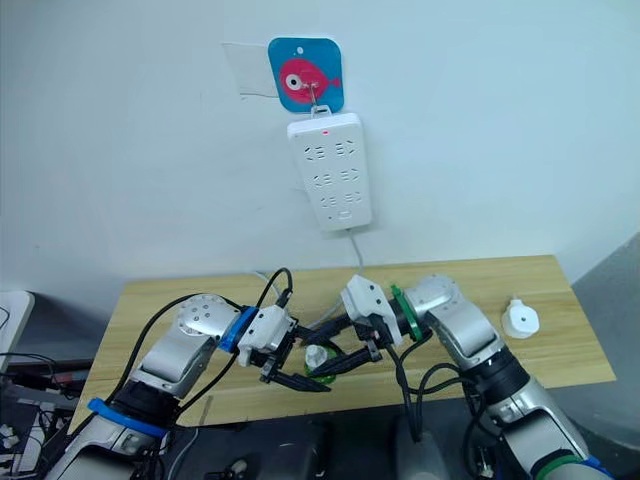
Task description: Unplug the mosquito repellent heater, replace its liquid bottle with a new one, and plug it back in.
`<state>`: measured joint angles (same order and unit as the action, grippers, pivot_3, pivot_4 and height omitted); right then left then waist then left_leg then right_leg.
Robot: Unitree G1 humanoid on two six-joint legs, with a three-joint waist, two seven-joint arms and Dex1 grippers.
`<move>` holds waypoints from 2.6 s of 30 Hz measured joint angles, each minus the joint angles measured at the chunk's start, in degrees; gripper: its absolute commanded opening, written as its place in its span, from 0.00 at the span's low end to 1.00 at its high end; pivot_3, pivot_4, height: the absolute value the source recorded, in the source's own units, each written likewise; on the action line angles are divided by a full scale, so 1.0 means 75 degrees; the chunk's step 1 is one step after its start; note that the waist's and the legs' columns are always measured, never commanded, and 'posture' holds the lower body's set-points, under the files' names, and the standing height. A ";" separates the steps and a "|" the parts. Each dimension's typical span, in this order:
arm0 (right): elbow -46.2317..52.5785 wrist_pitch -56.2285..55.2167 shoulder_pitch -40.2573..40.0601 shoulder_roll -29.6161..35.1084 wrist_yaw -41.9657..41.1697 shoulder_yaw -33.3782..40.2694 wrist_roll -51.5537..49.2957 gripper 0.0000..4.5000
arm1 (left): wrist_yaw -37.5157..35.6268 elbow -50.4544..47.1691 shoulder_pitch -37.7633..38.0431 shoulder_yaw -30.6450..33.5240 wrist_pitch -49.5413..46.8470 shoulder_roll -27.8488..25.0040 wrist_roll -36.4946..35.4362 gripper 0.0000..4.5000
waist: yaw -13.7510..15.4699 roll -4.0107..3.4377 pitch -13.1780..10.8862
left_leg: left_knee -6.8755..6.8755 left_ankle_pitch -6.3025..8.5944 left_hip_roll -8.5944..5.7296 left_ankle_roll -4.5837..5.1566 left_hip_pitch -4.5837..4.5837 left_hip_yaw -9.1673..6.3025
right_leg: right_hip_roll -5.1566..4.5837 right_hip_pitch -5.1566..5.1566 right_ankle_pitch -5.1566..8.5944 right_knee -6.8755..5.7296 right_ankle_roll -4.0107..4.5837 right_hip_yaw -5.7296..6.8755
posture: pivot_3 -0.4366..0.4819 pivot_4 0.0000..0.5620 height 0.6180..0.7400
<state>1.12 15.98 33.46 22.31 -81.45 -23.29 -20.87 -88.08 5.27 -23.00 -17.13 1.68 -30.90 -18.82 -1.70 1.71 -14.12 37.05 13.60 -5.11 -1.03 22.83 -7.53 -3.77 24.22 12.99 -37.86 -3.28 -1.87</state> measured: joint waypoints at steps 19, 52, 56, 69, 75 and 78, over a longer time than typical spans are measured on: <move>0.2097 0.0671 -0.2238 -0.0785 0.5236 0.1143 0.1486 0.99 | 0.4071 -0.0117 0.0678 0.1215 -0.1033 0.0795 0.0423 0.51 | -0.0013 -0.0004 0.0033 | -0.0006 -0.0016 -0.0001 -0.0029 0.0005 0.0011 | -0.0009 0.0018 0.0000 -0.0009 0.0000 -0.0019 | 0.43 0.34 1.00; 0.1819 0.0756 -0.1478 0.0191 0.2793 0.0845 0.0101 0.22 | 0.2695 -0.1451 0.0929 0.0685 -0.1415 -0.0040 0.0037 0.51 | -0.0037 -0.0011 0.0113 | -0.0009 0.0001 0.0018 0.0002 -0.0006 0.0021 | 0.0038 0.0000 0.0000 0.0008 0.0002 -0.0016 | 0.44 0.29 1.00; 0.1306 0.0648 -0.0898 0.0345 0.1216 0.0409 -0.0288 0.22 | 0.1281 -0.1488 0.1010 0.0458 -0.0659 -0.0503 -0.0197 0.51 | -0.0037 -0.0012 0.0121 | -0.0008 0.0002 0.0088 -0.0002 -0.0006 0.0037 | 0.0079 -0.0001 -0.0021 0.0033 0.0039 -0.0016 | 0.45 0.28 1.00; 0.0163 0.0051 -0.0467 0.0955 0.0315 0.0694 -0.0164 0.99 | 0.0835 0.0109 0.0214 0.0267 0.0147 0.0038 0.0107 0.51 | -0.0010 -0.0019 0.0137 | -0.0003 0.0005 0.0098 -0.0006 -0.0001 0.0042 | 0.0084 0.0009 -0.0025 0.0032 0.0047 -0.0023 | 0.43 0.32 1.00; 0.1048 0.0221 -0.1457 0.0387 0.2473 0.1261 0.0271 0.99 | 0.2603 -0.0440 0.0585 0.0740 -0.1180 0.0535 0.0026 0.51 | -0.0024 -0.0020 0.0138 | -0.0005 0.0004 0.0105 -0.0009 -0.0003 0.0041 | 0.0087 0.0015 -0.0024 0.0018 0.0047 -0.0028 | 0.43 0.33 1.00; 0.1535 0.0198 -0.1846 -0.0173 0.3640 0.1133 0.0765 0.99 | 0.3570 -0.0714 0.0663 0.0880 -0.1738 0.0893 0.0028 0.51 | -0.0018 -0.0020 0.0138 | -0.0004 0.0004 0.0101 -0.0012 0.0000 0.0046 | 0.0086 0.0018 -0.0025 0.0018 0.0047 -0.0036 | 0.42 0.33 1.00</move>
<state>12.64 17.47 19.61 21.01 -54.15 -14.79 -15.13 -61.30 -0.09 -18.03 -10.53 -11.36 -24.21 -18.61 -1.84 1.56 -13.08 37.02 13.63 -4.35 -1.12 22.83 -7.19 -3.13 24.36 12.81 -37.73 -2.93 -2.14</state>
